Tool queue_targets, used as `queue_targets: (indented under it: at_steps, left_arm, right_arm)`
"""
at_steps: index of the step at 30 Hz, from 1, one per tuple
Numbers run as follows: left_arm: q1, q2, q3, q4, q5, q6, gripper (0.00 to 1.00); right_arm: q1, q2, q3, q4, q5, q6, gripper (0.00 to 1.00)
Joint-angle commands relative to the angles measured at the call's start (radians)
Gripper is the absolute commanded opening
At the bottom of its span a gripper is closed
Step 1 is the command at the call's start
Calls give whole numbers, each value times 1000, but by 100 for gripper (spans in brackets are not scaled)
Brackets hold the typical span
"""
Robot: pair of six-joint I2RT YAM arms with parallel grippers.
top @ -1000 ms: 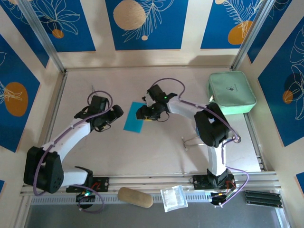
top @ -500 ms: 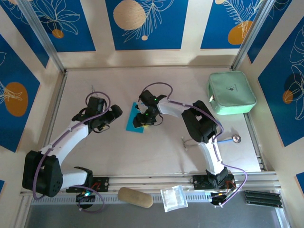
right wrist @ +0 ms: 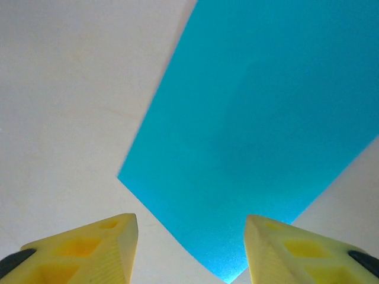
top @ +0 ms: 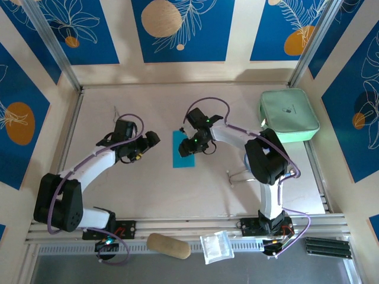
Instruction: Fold a paper plane with a square sheet of paper (pick it up from the middle)
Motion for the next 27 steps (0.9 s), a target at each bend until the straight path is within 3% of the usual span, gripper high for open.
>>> queue_targets:
  at_steps: [1,6,11,17,22,27]
  left_arm:
    - [-29,31,-11,61,69,-31,100]
    - [-93,91,-1,93,93,-75,98]
    - [-150,152,18,113,110,-102,94]
    - [-193,227,31,163,144,-135,75]
    - [-199,277,83,115,141,-90,60]
    - [-202,313,126,75,131,-55,52]
  right_arm:
    - [-33,-42,-40,96,27,279,51]
    - [-34,4,-47,153,-59,371,47]
    - [-43,48,-29,132,-33,368,45]
    - [-55,98,-31,110,-20,355,44]
    - [-67,151,-20,65,8,324,33]
    - [-86,161,-33,60,14,309,31]
